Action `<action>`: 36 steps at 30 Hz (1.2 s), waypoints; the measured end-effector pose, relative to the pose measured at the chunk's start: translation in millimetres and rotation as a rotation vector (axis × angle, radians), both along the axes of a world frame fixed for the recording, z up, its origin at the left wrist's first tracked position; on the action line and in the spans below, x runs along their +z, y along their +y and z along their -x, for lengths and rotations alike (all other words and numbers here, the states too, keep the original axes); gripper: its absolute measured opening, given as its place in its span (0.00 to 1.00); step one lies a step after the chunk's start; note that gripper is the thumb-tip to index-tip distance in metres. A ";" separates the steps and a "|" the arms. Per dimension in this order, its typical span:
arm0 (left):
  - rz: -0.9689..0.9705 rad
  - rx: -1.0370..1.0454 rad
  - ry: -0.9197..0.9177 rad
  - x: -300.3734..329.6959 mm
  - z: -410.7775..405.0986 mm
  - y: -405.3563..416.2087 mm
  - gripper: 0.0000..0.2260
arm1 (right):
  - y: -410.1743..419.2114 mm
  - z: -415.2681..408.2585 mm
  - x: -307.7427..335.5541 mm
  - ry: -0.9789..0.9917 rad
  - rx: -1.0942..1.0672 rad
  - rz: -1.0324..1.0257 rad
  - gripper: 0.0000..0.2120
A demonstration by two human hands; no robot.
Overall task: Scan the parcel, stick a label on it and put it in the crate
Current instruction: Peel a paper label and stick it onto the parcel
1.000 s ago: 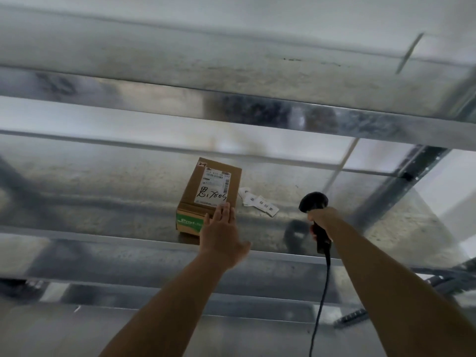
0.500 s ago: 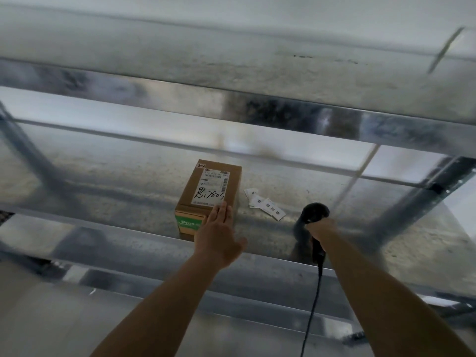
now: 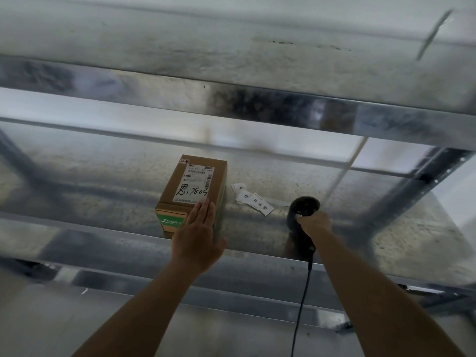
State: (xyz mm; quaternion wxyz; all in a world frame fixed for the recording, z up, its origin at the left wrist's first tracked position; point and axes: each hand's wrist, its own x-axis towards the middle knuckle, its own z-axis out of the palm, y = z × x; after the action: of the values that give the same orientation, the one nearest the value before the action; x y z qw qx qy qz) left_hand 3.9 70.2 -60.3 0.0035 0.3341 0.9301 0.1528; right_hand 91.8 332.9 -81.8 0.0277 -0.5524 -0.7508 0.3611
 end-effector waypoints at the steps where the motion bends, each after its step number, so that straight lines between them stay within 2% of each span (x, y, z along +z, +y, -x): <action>1: -0.006 0.004 -0.002 -0.3 -0.4 0.4 0.36 | 0.0 -0.3 -1.0 0.003 -0.003 0.014 0.20; 5: -0.012 0.000 0.000 -2.0 0.7 1.2 0.36 | 0.9 -2.0 -4.2 0.031 -0.062 0.073 0.21; 8: -0.015 0.000 0.003 -2.8 0.5 0.4 0.37 | -1.4 0.6 -1.1 0.069 -0.174 0.059 0.30; 10: -0.014 0.003 0.001 -2.7 -0.4 -0.1 0.37 | -6.5 7.0 5.4 0.009 -0.217 -0.149 0.36; 11: -0.014 0.005 -0.001 -2.9 -0.6 -0.4 0.37 | -9.9 11.5 9.6 -0.067 -0.170 -0.310 0.35; 14: -0.012 0.002 -0.008 -3.4 -0.7 -0.3 0.38 | -20.3 27.9 21.0 -0.213 0.090 -0.708 0.24; 16: -0.022 0.000 0.000 -3.9 -0.4 -0.6 0.38 | -26.6 41.2 21.1 -0.249 0.349 -0.814 0.18; 19: -0.024 -0.007 0.022 -5.5 0.3 -0.8 0.38 | -40.7 60.9 11.4 -0.258 0.679 -0.696 0.16; 21: -0.029 -0.021 0.030 -4.8 0.8 -1.4 0.39 | -49.5 71.2 1.5 -0.325 0.768 -0.622 0.17; 25: 0.016 -0.069 0.001 0.0 0.8 -2.6 0.41 | -59.3 73.6 -14.9 -0.503 0.781 -0.673 0.18; 27: 0.035 -0.075 -0.027 0.9 1.7 -4.7 0.40 | -61.0 73.9 -19.8 -0.530 0.777 -0.722 0.17; 32: 0.065 -0.079 -0.041 1.8 1.9 -6.5 0.41 | -56.0 74.9 -21.2 -0.484 0.783 -0.751 0.15; 36: 0.073 -0.068 -0.057 3.8 1.3 -4.8 0.41 | -51.7 71.7 -21.5 -0.395 0.660 -0.624 0.16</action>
State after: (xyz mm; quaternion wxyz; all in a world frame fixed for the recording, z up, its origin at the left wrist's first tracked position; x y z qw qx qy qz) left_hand 2.6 65.4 -56.5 0.0473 0.3605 0.9227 0.1282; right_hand 20.1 281.3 -103.3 -0.0670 -0.3083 -0.9489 -0.0030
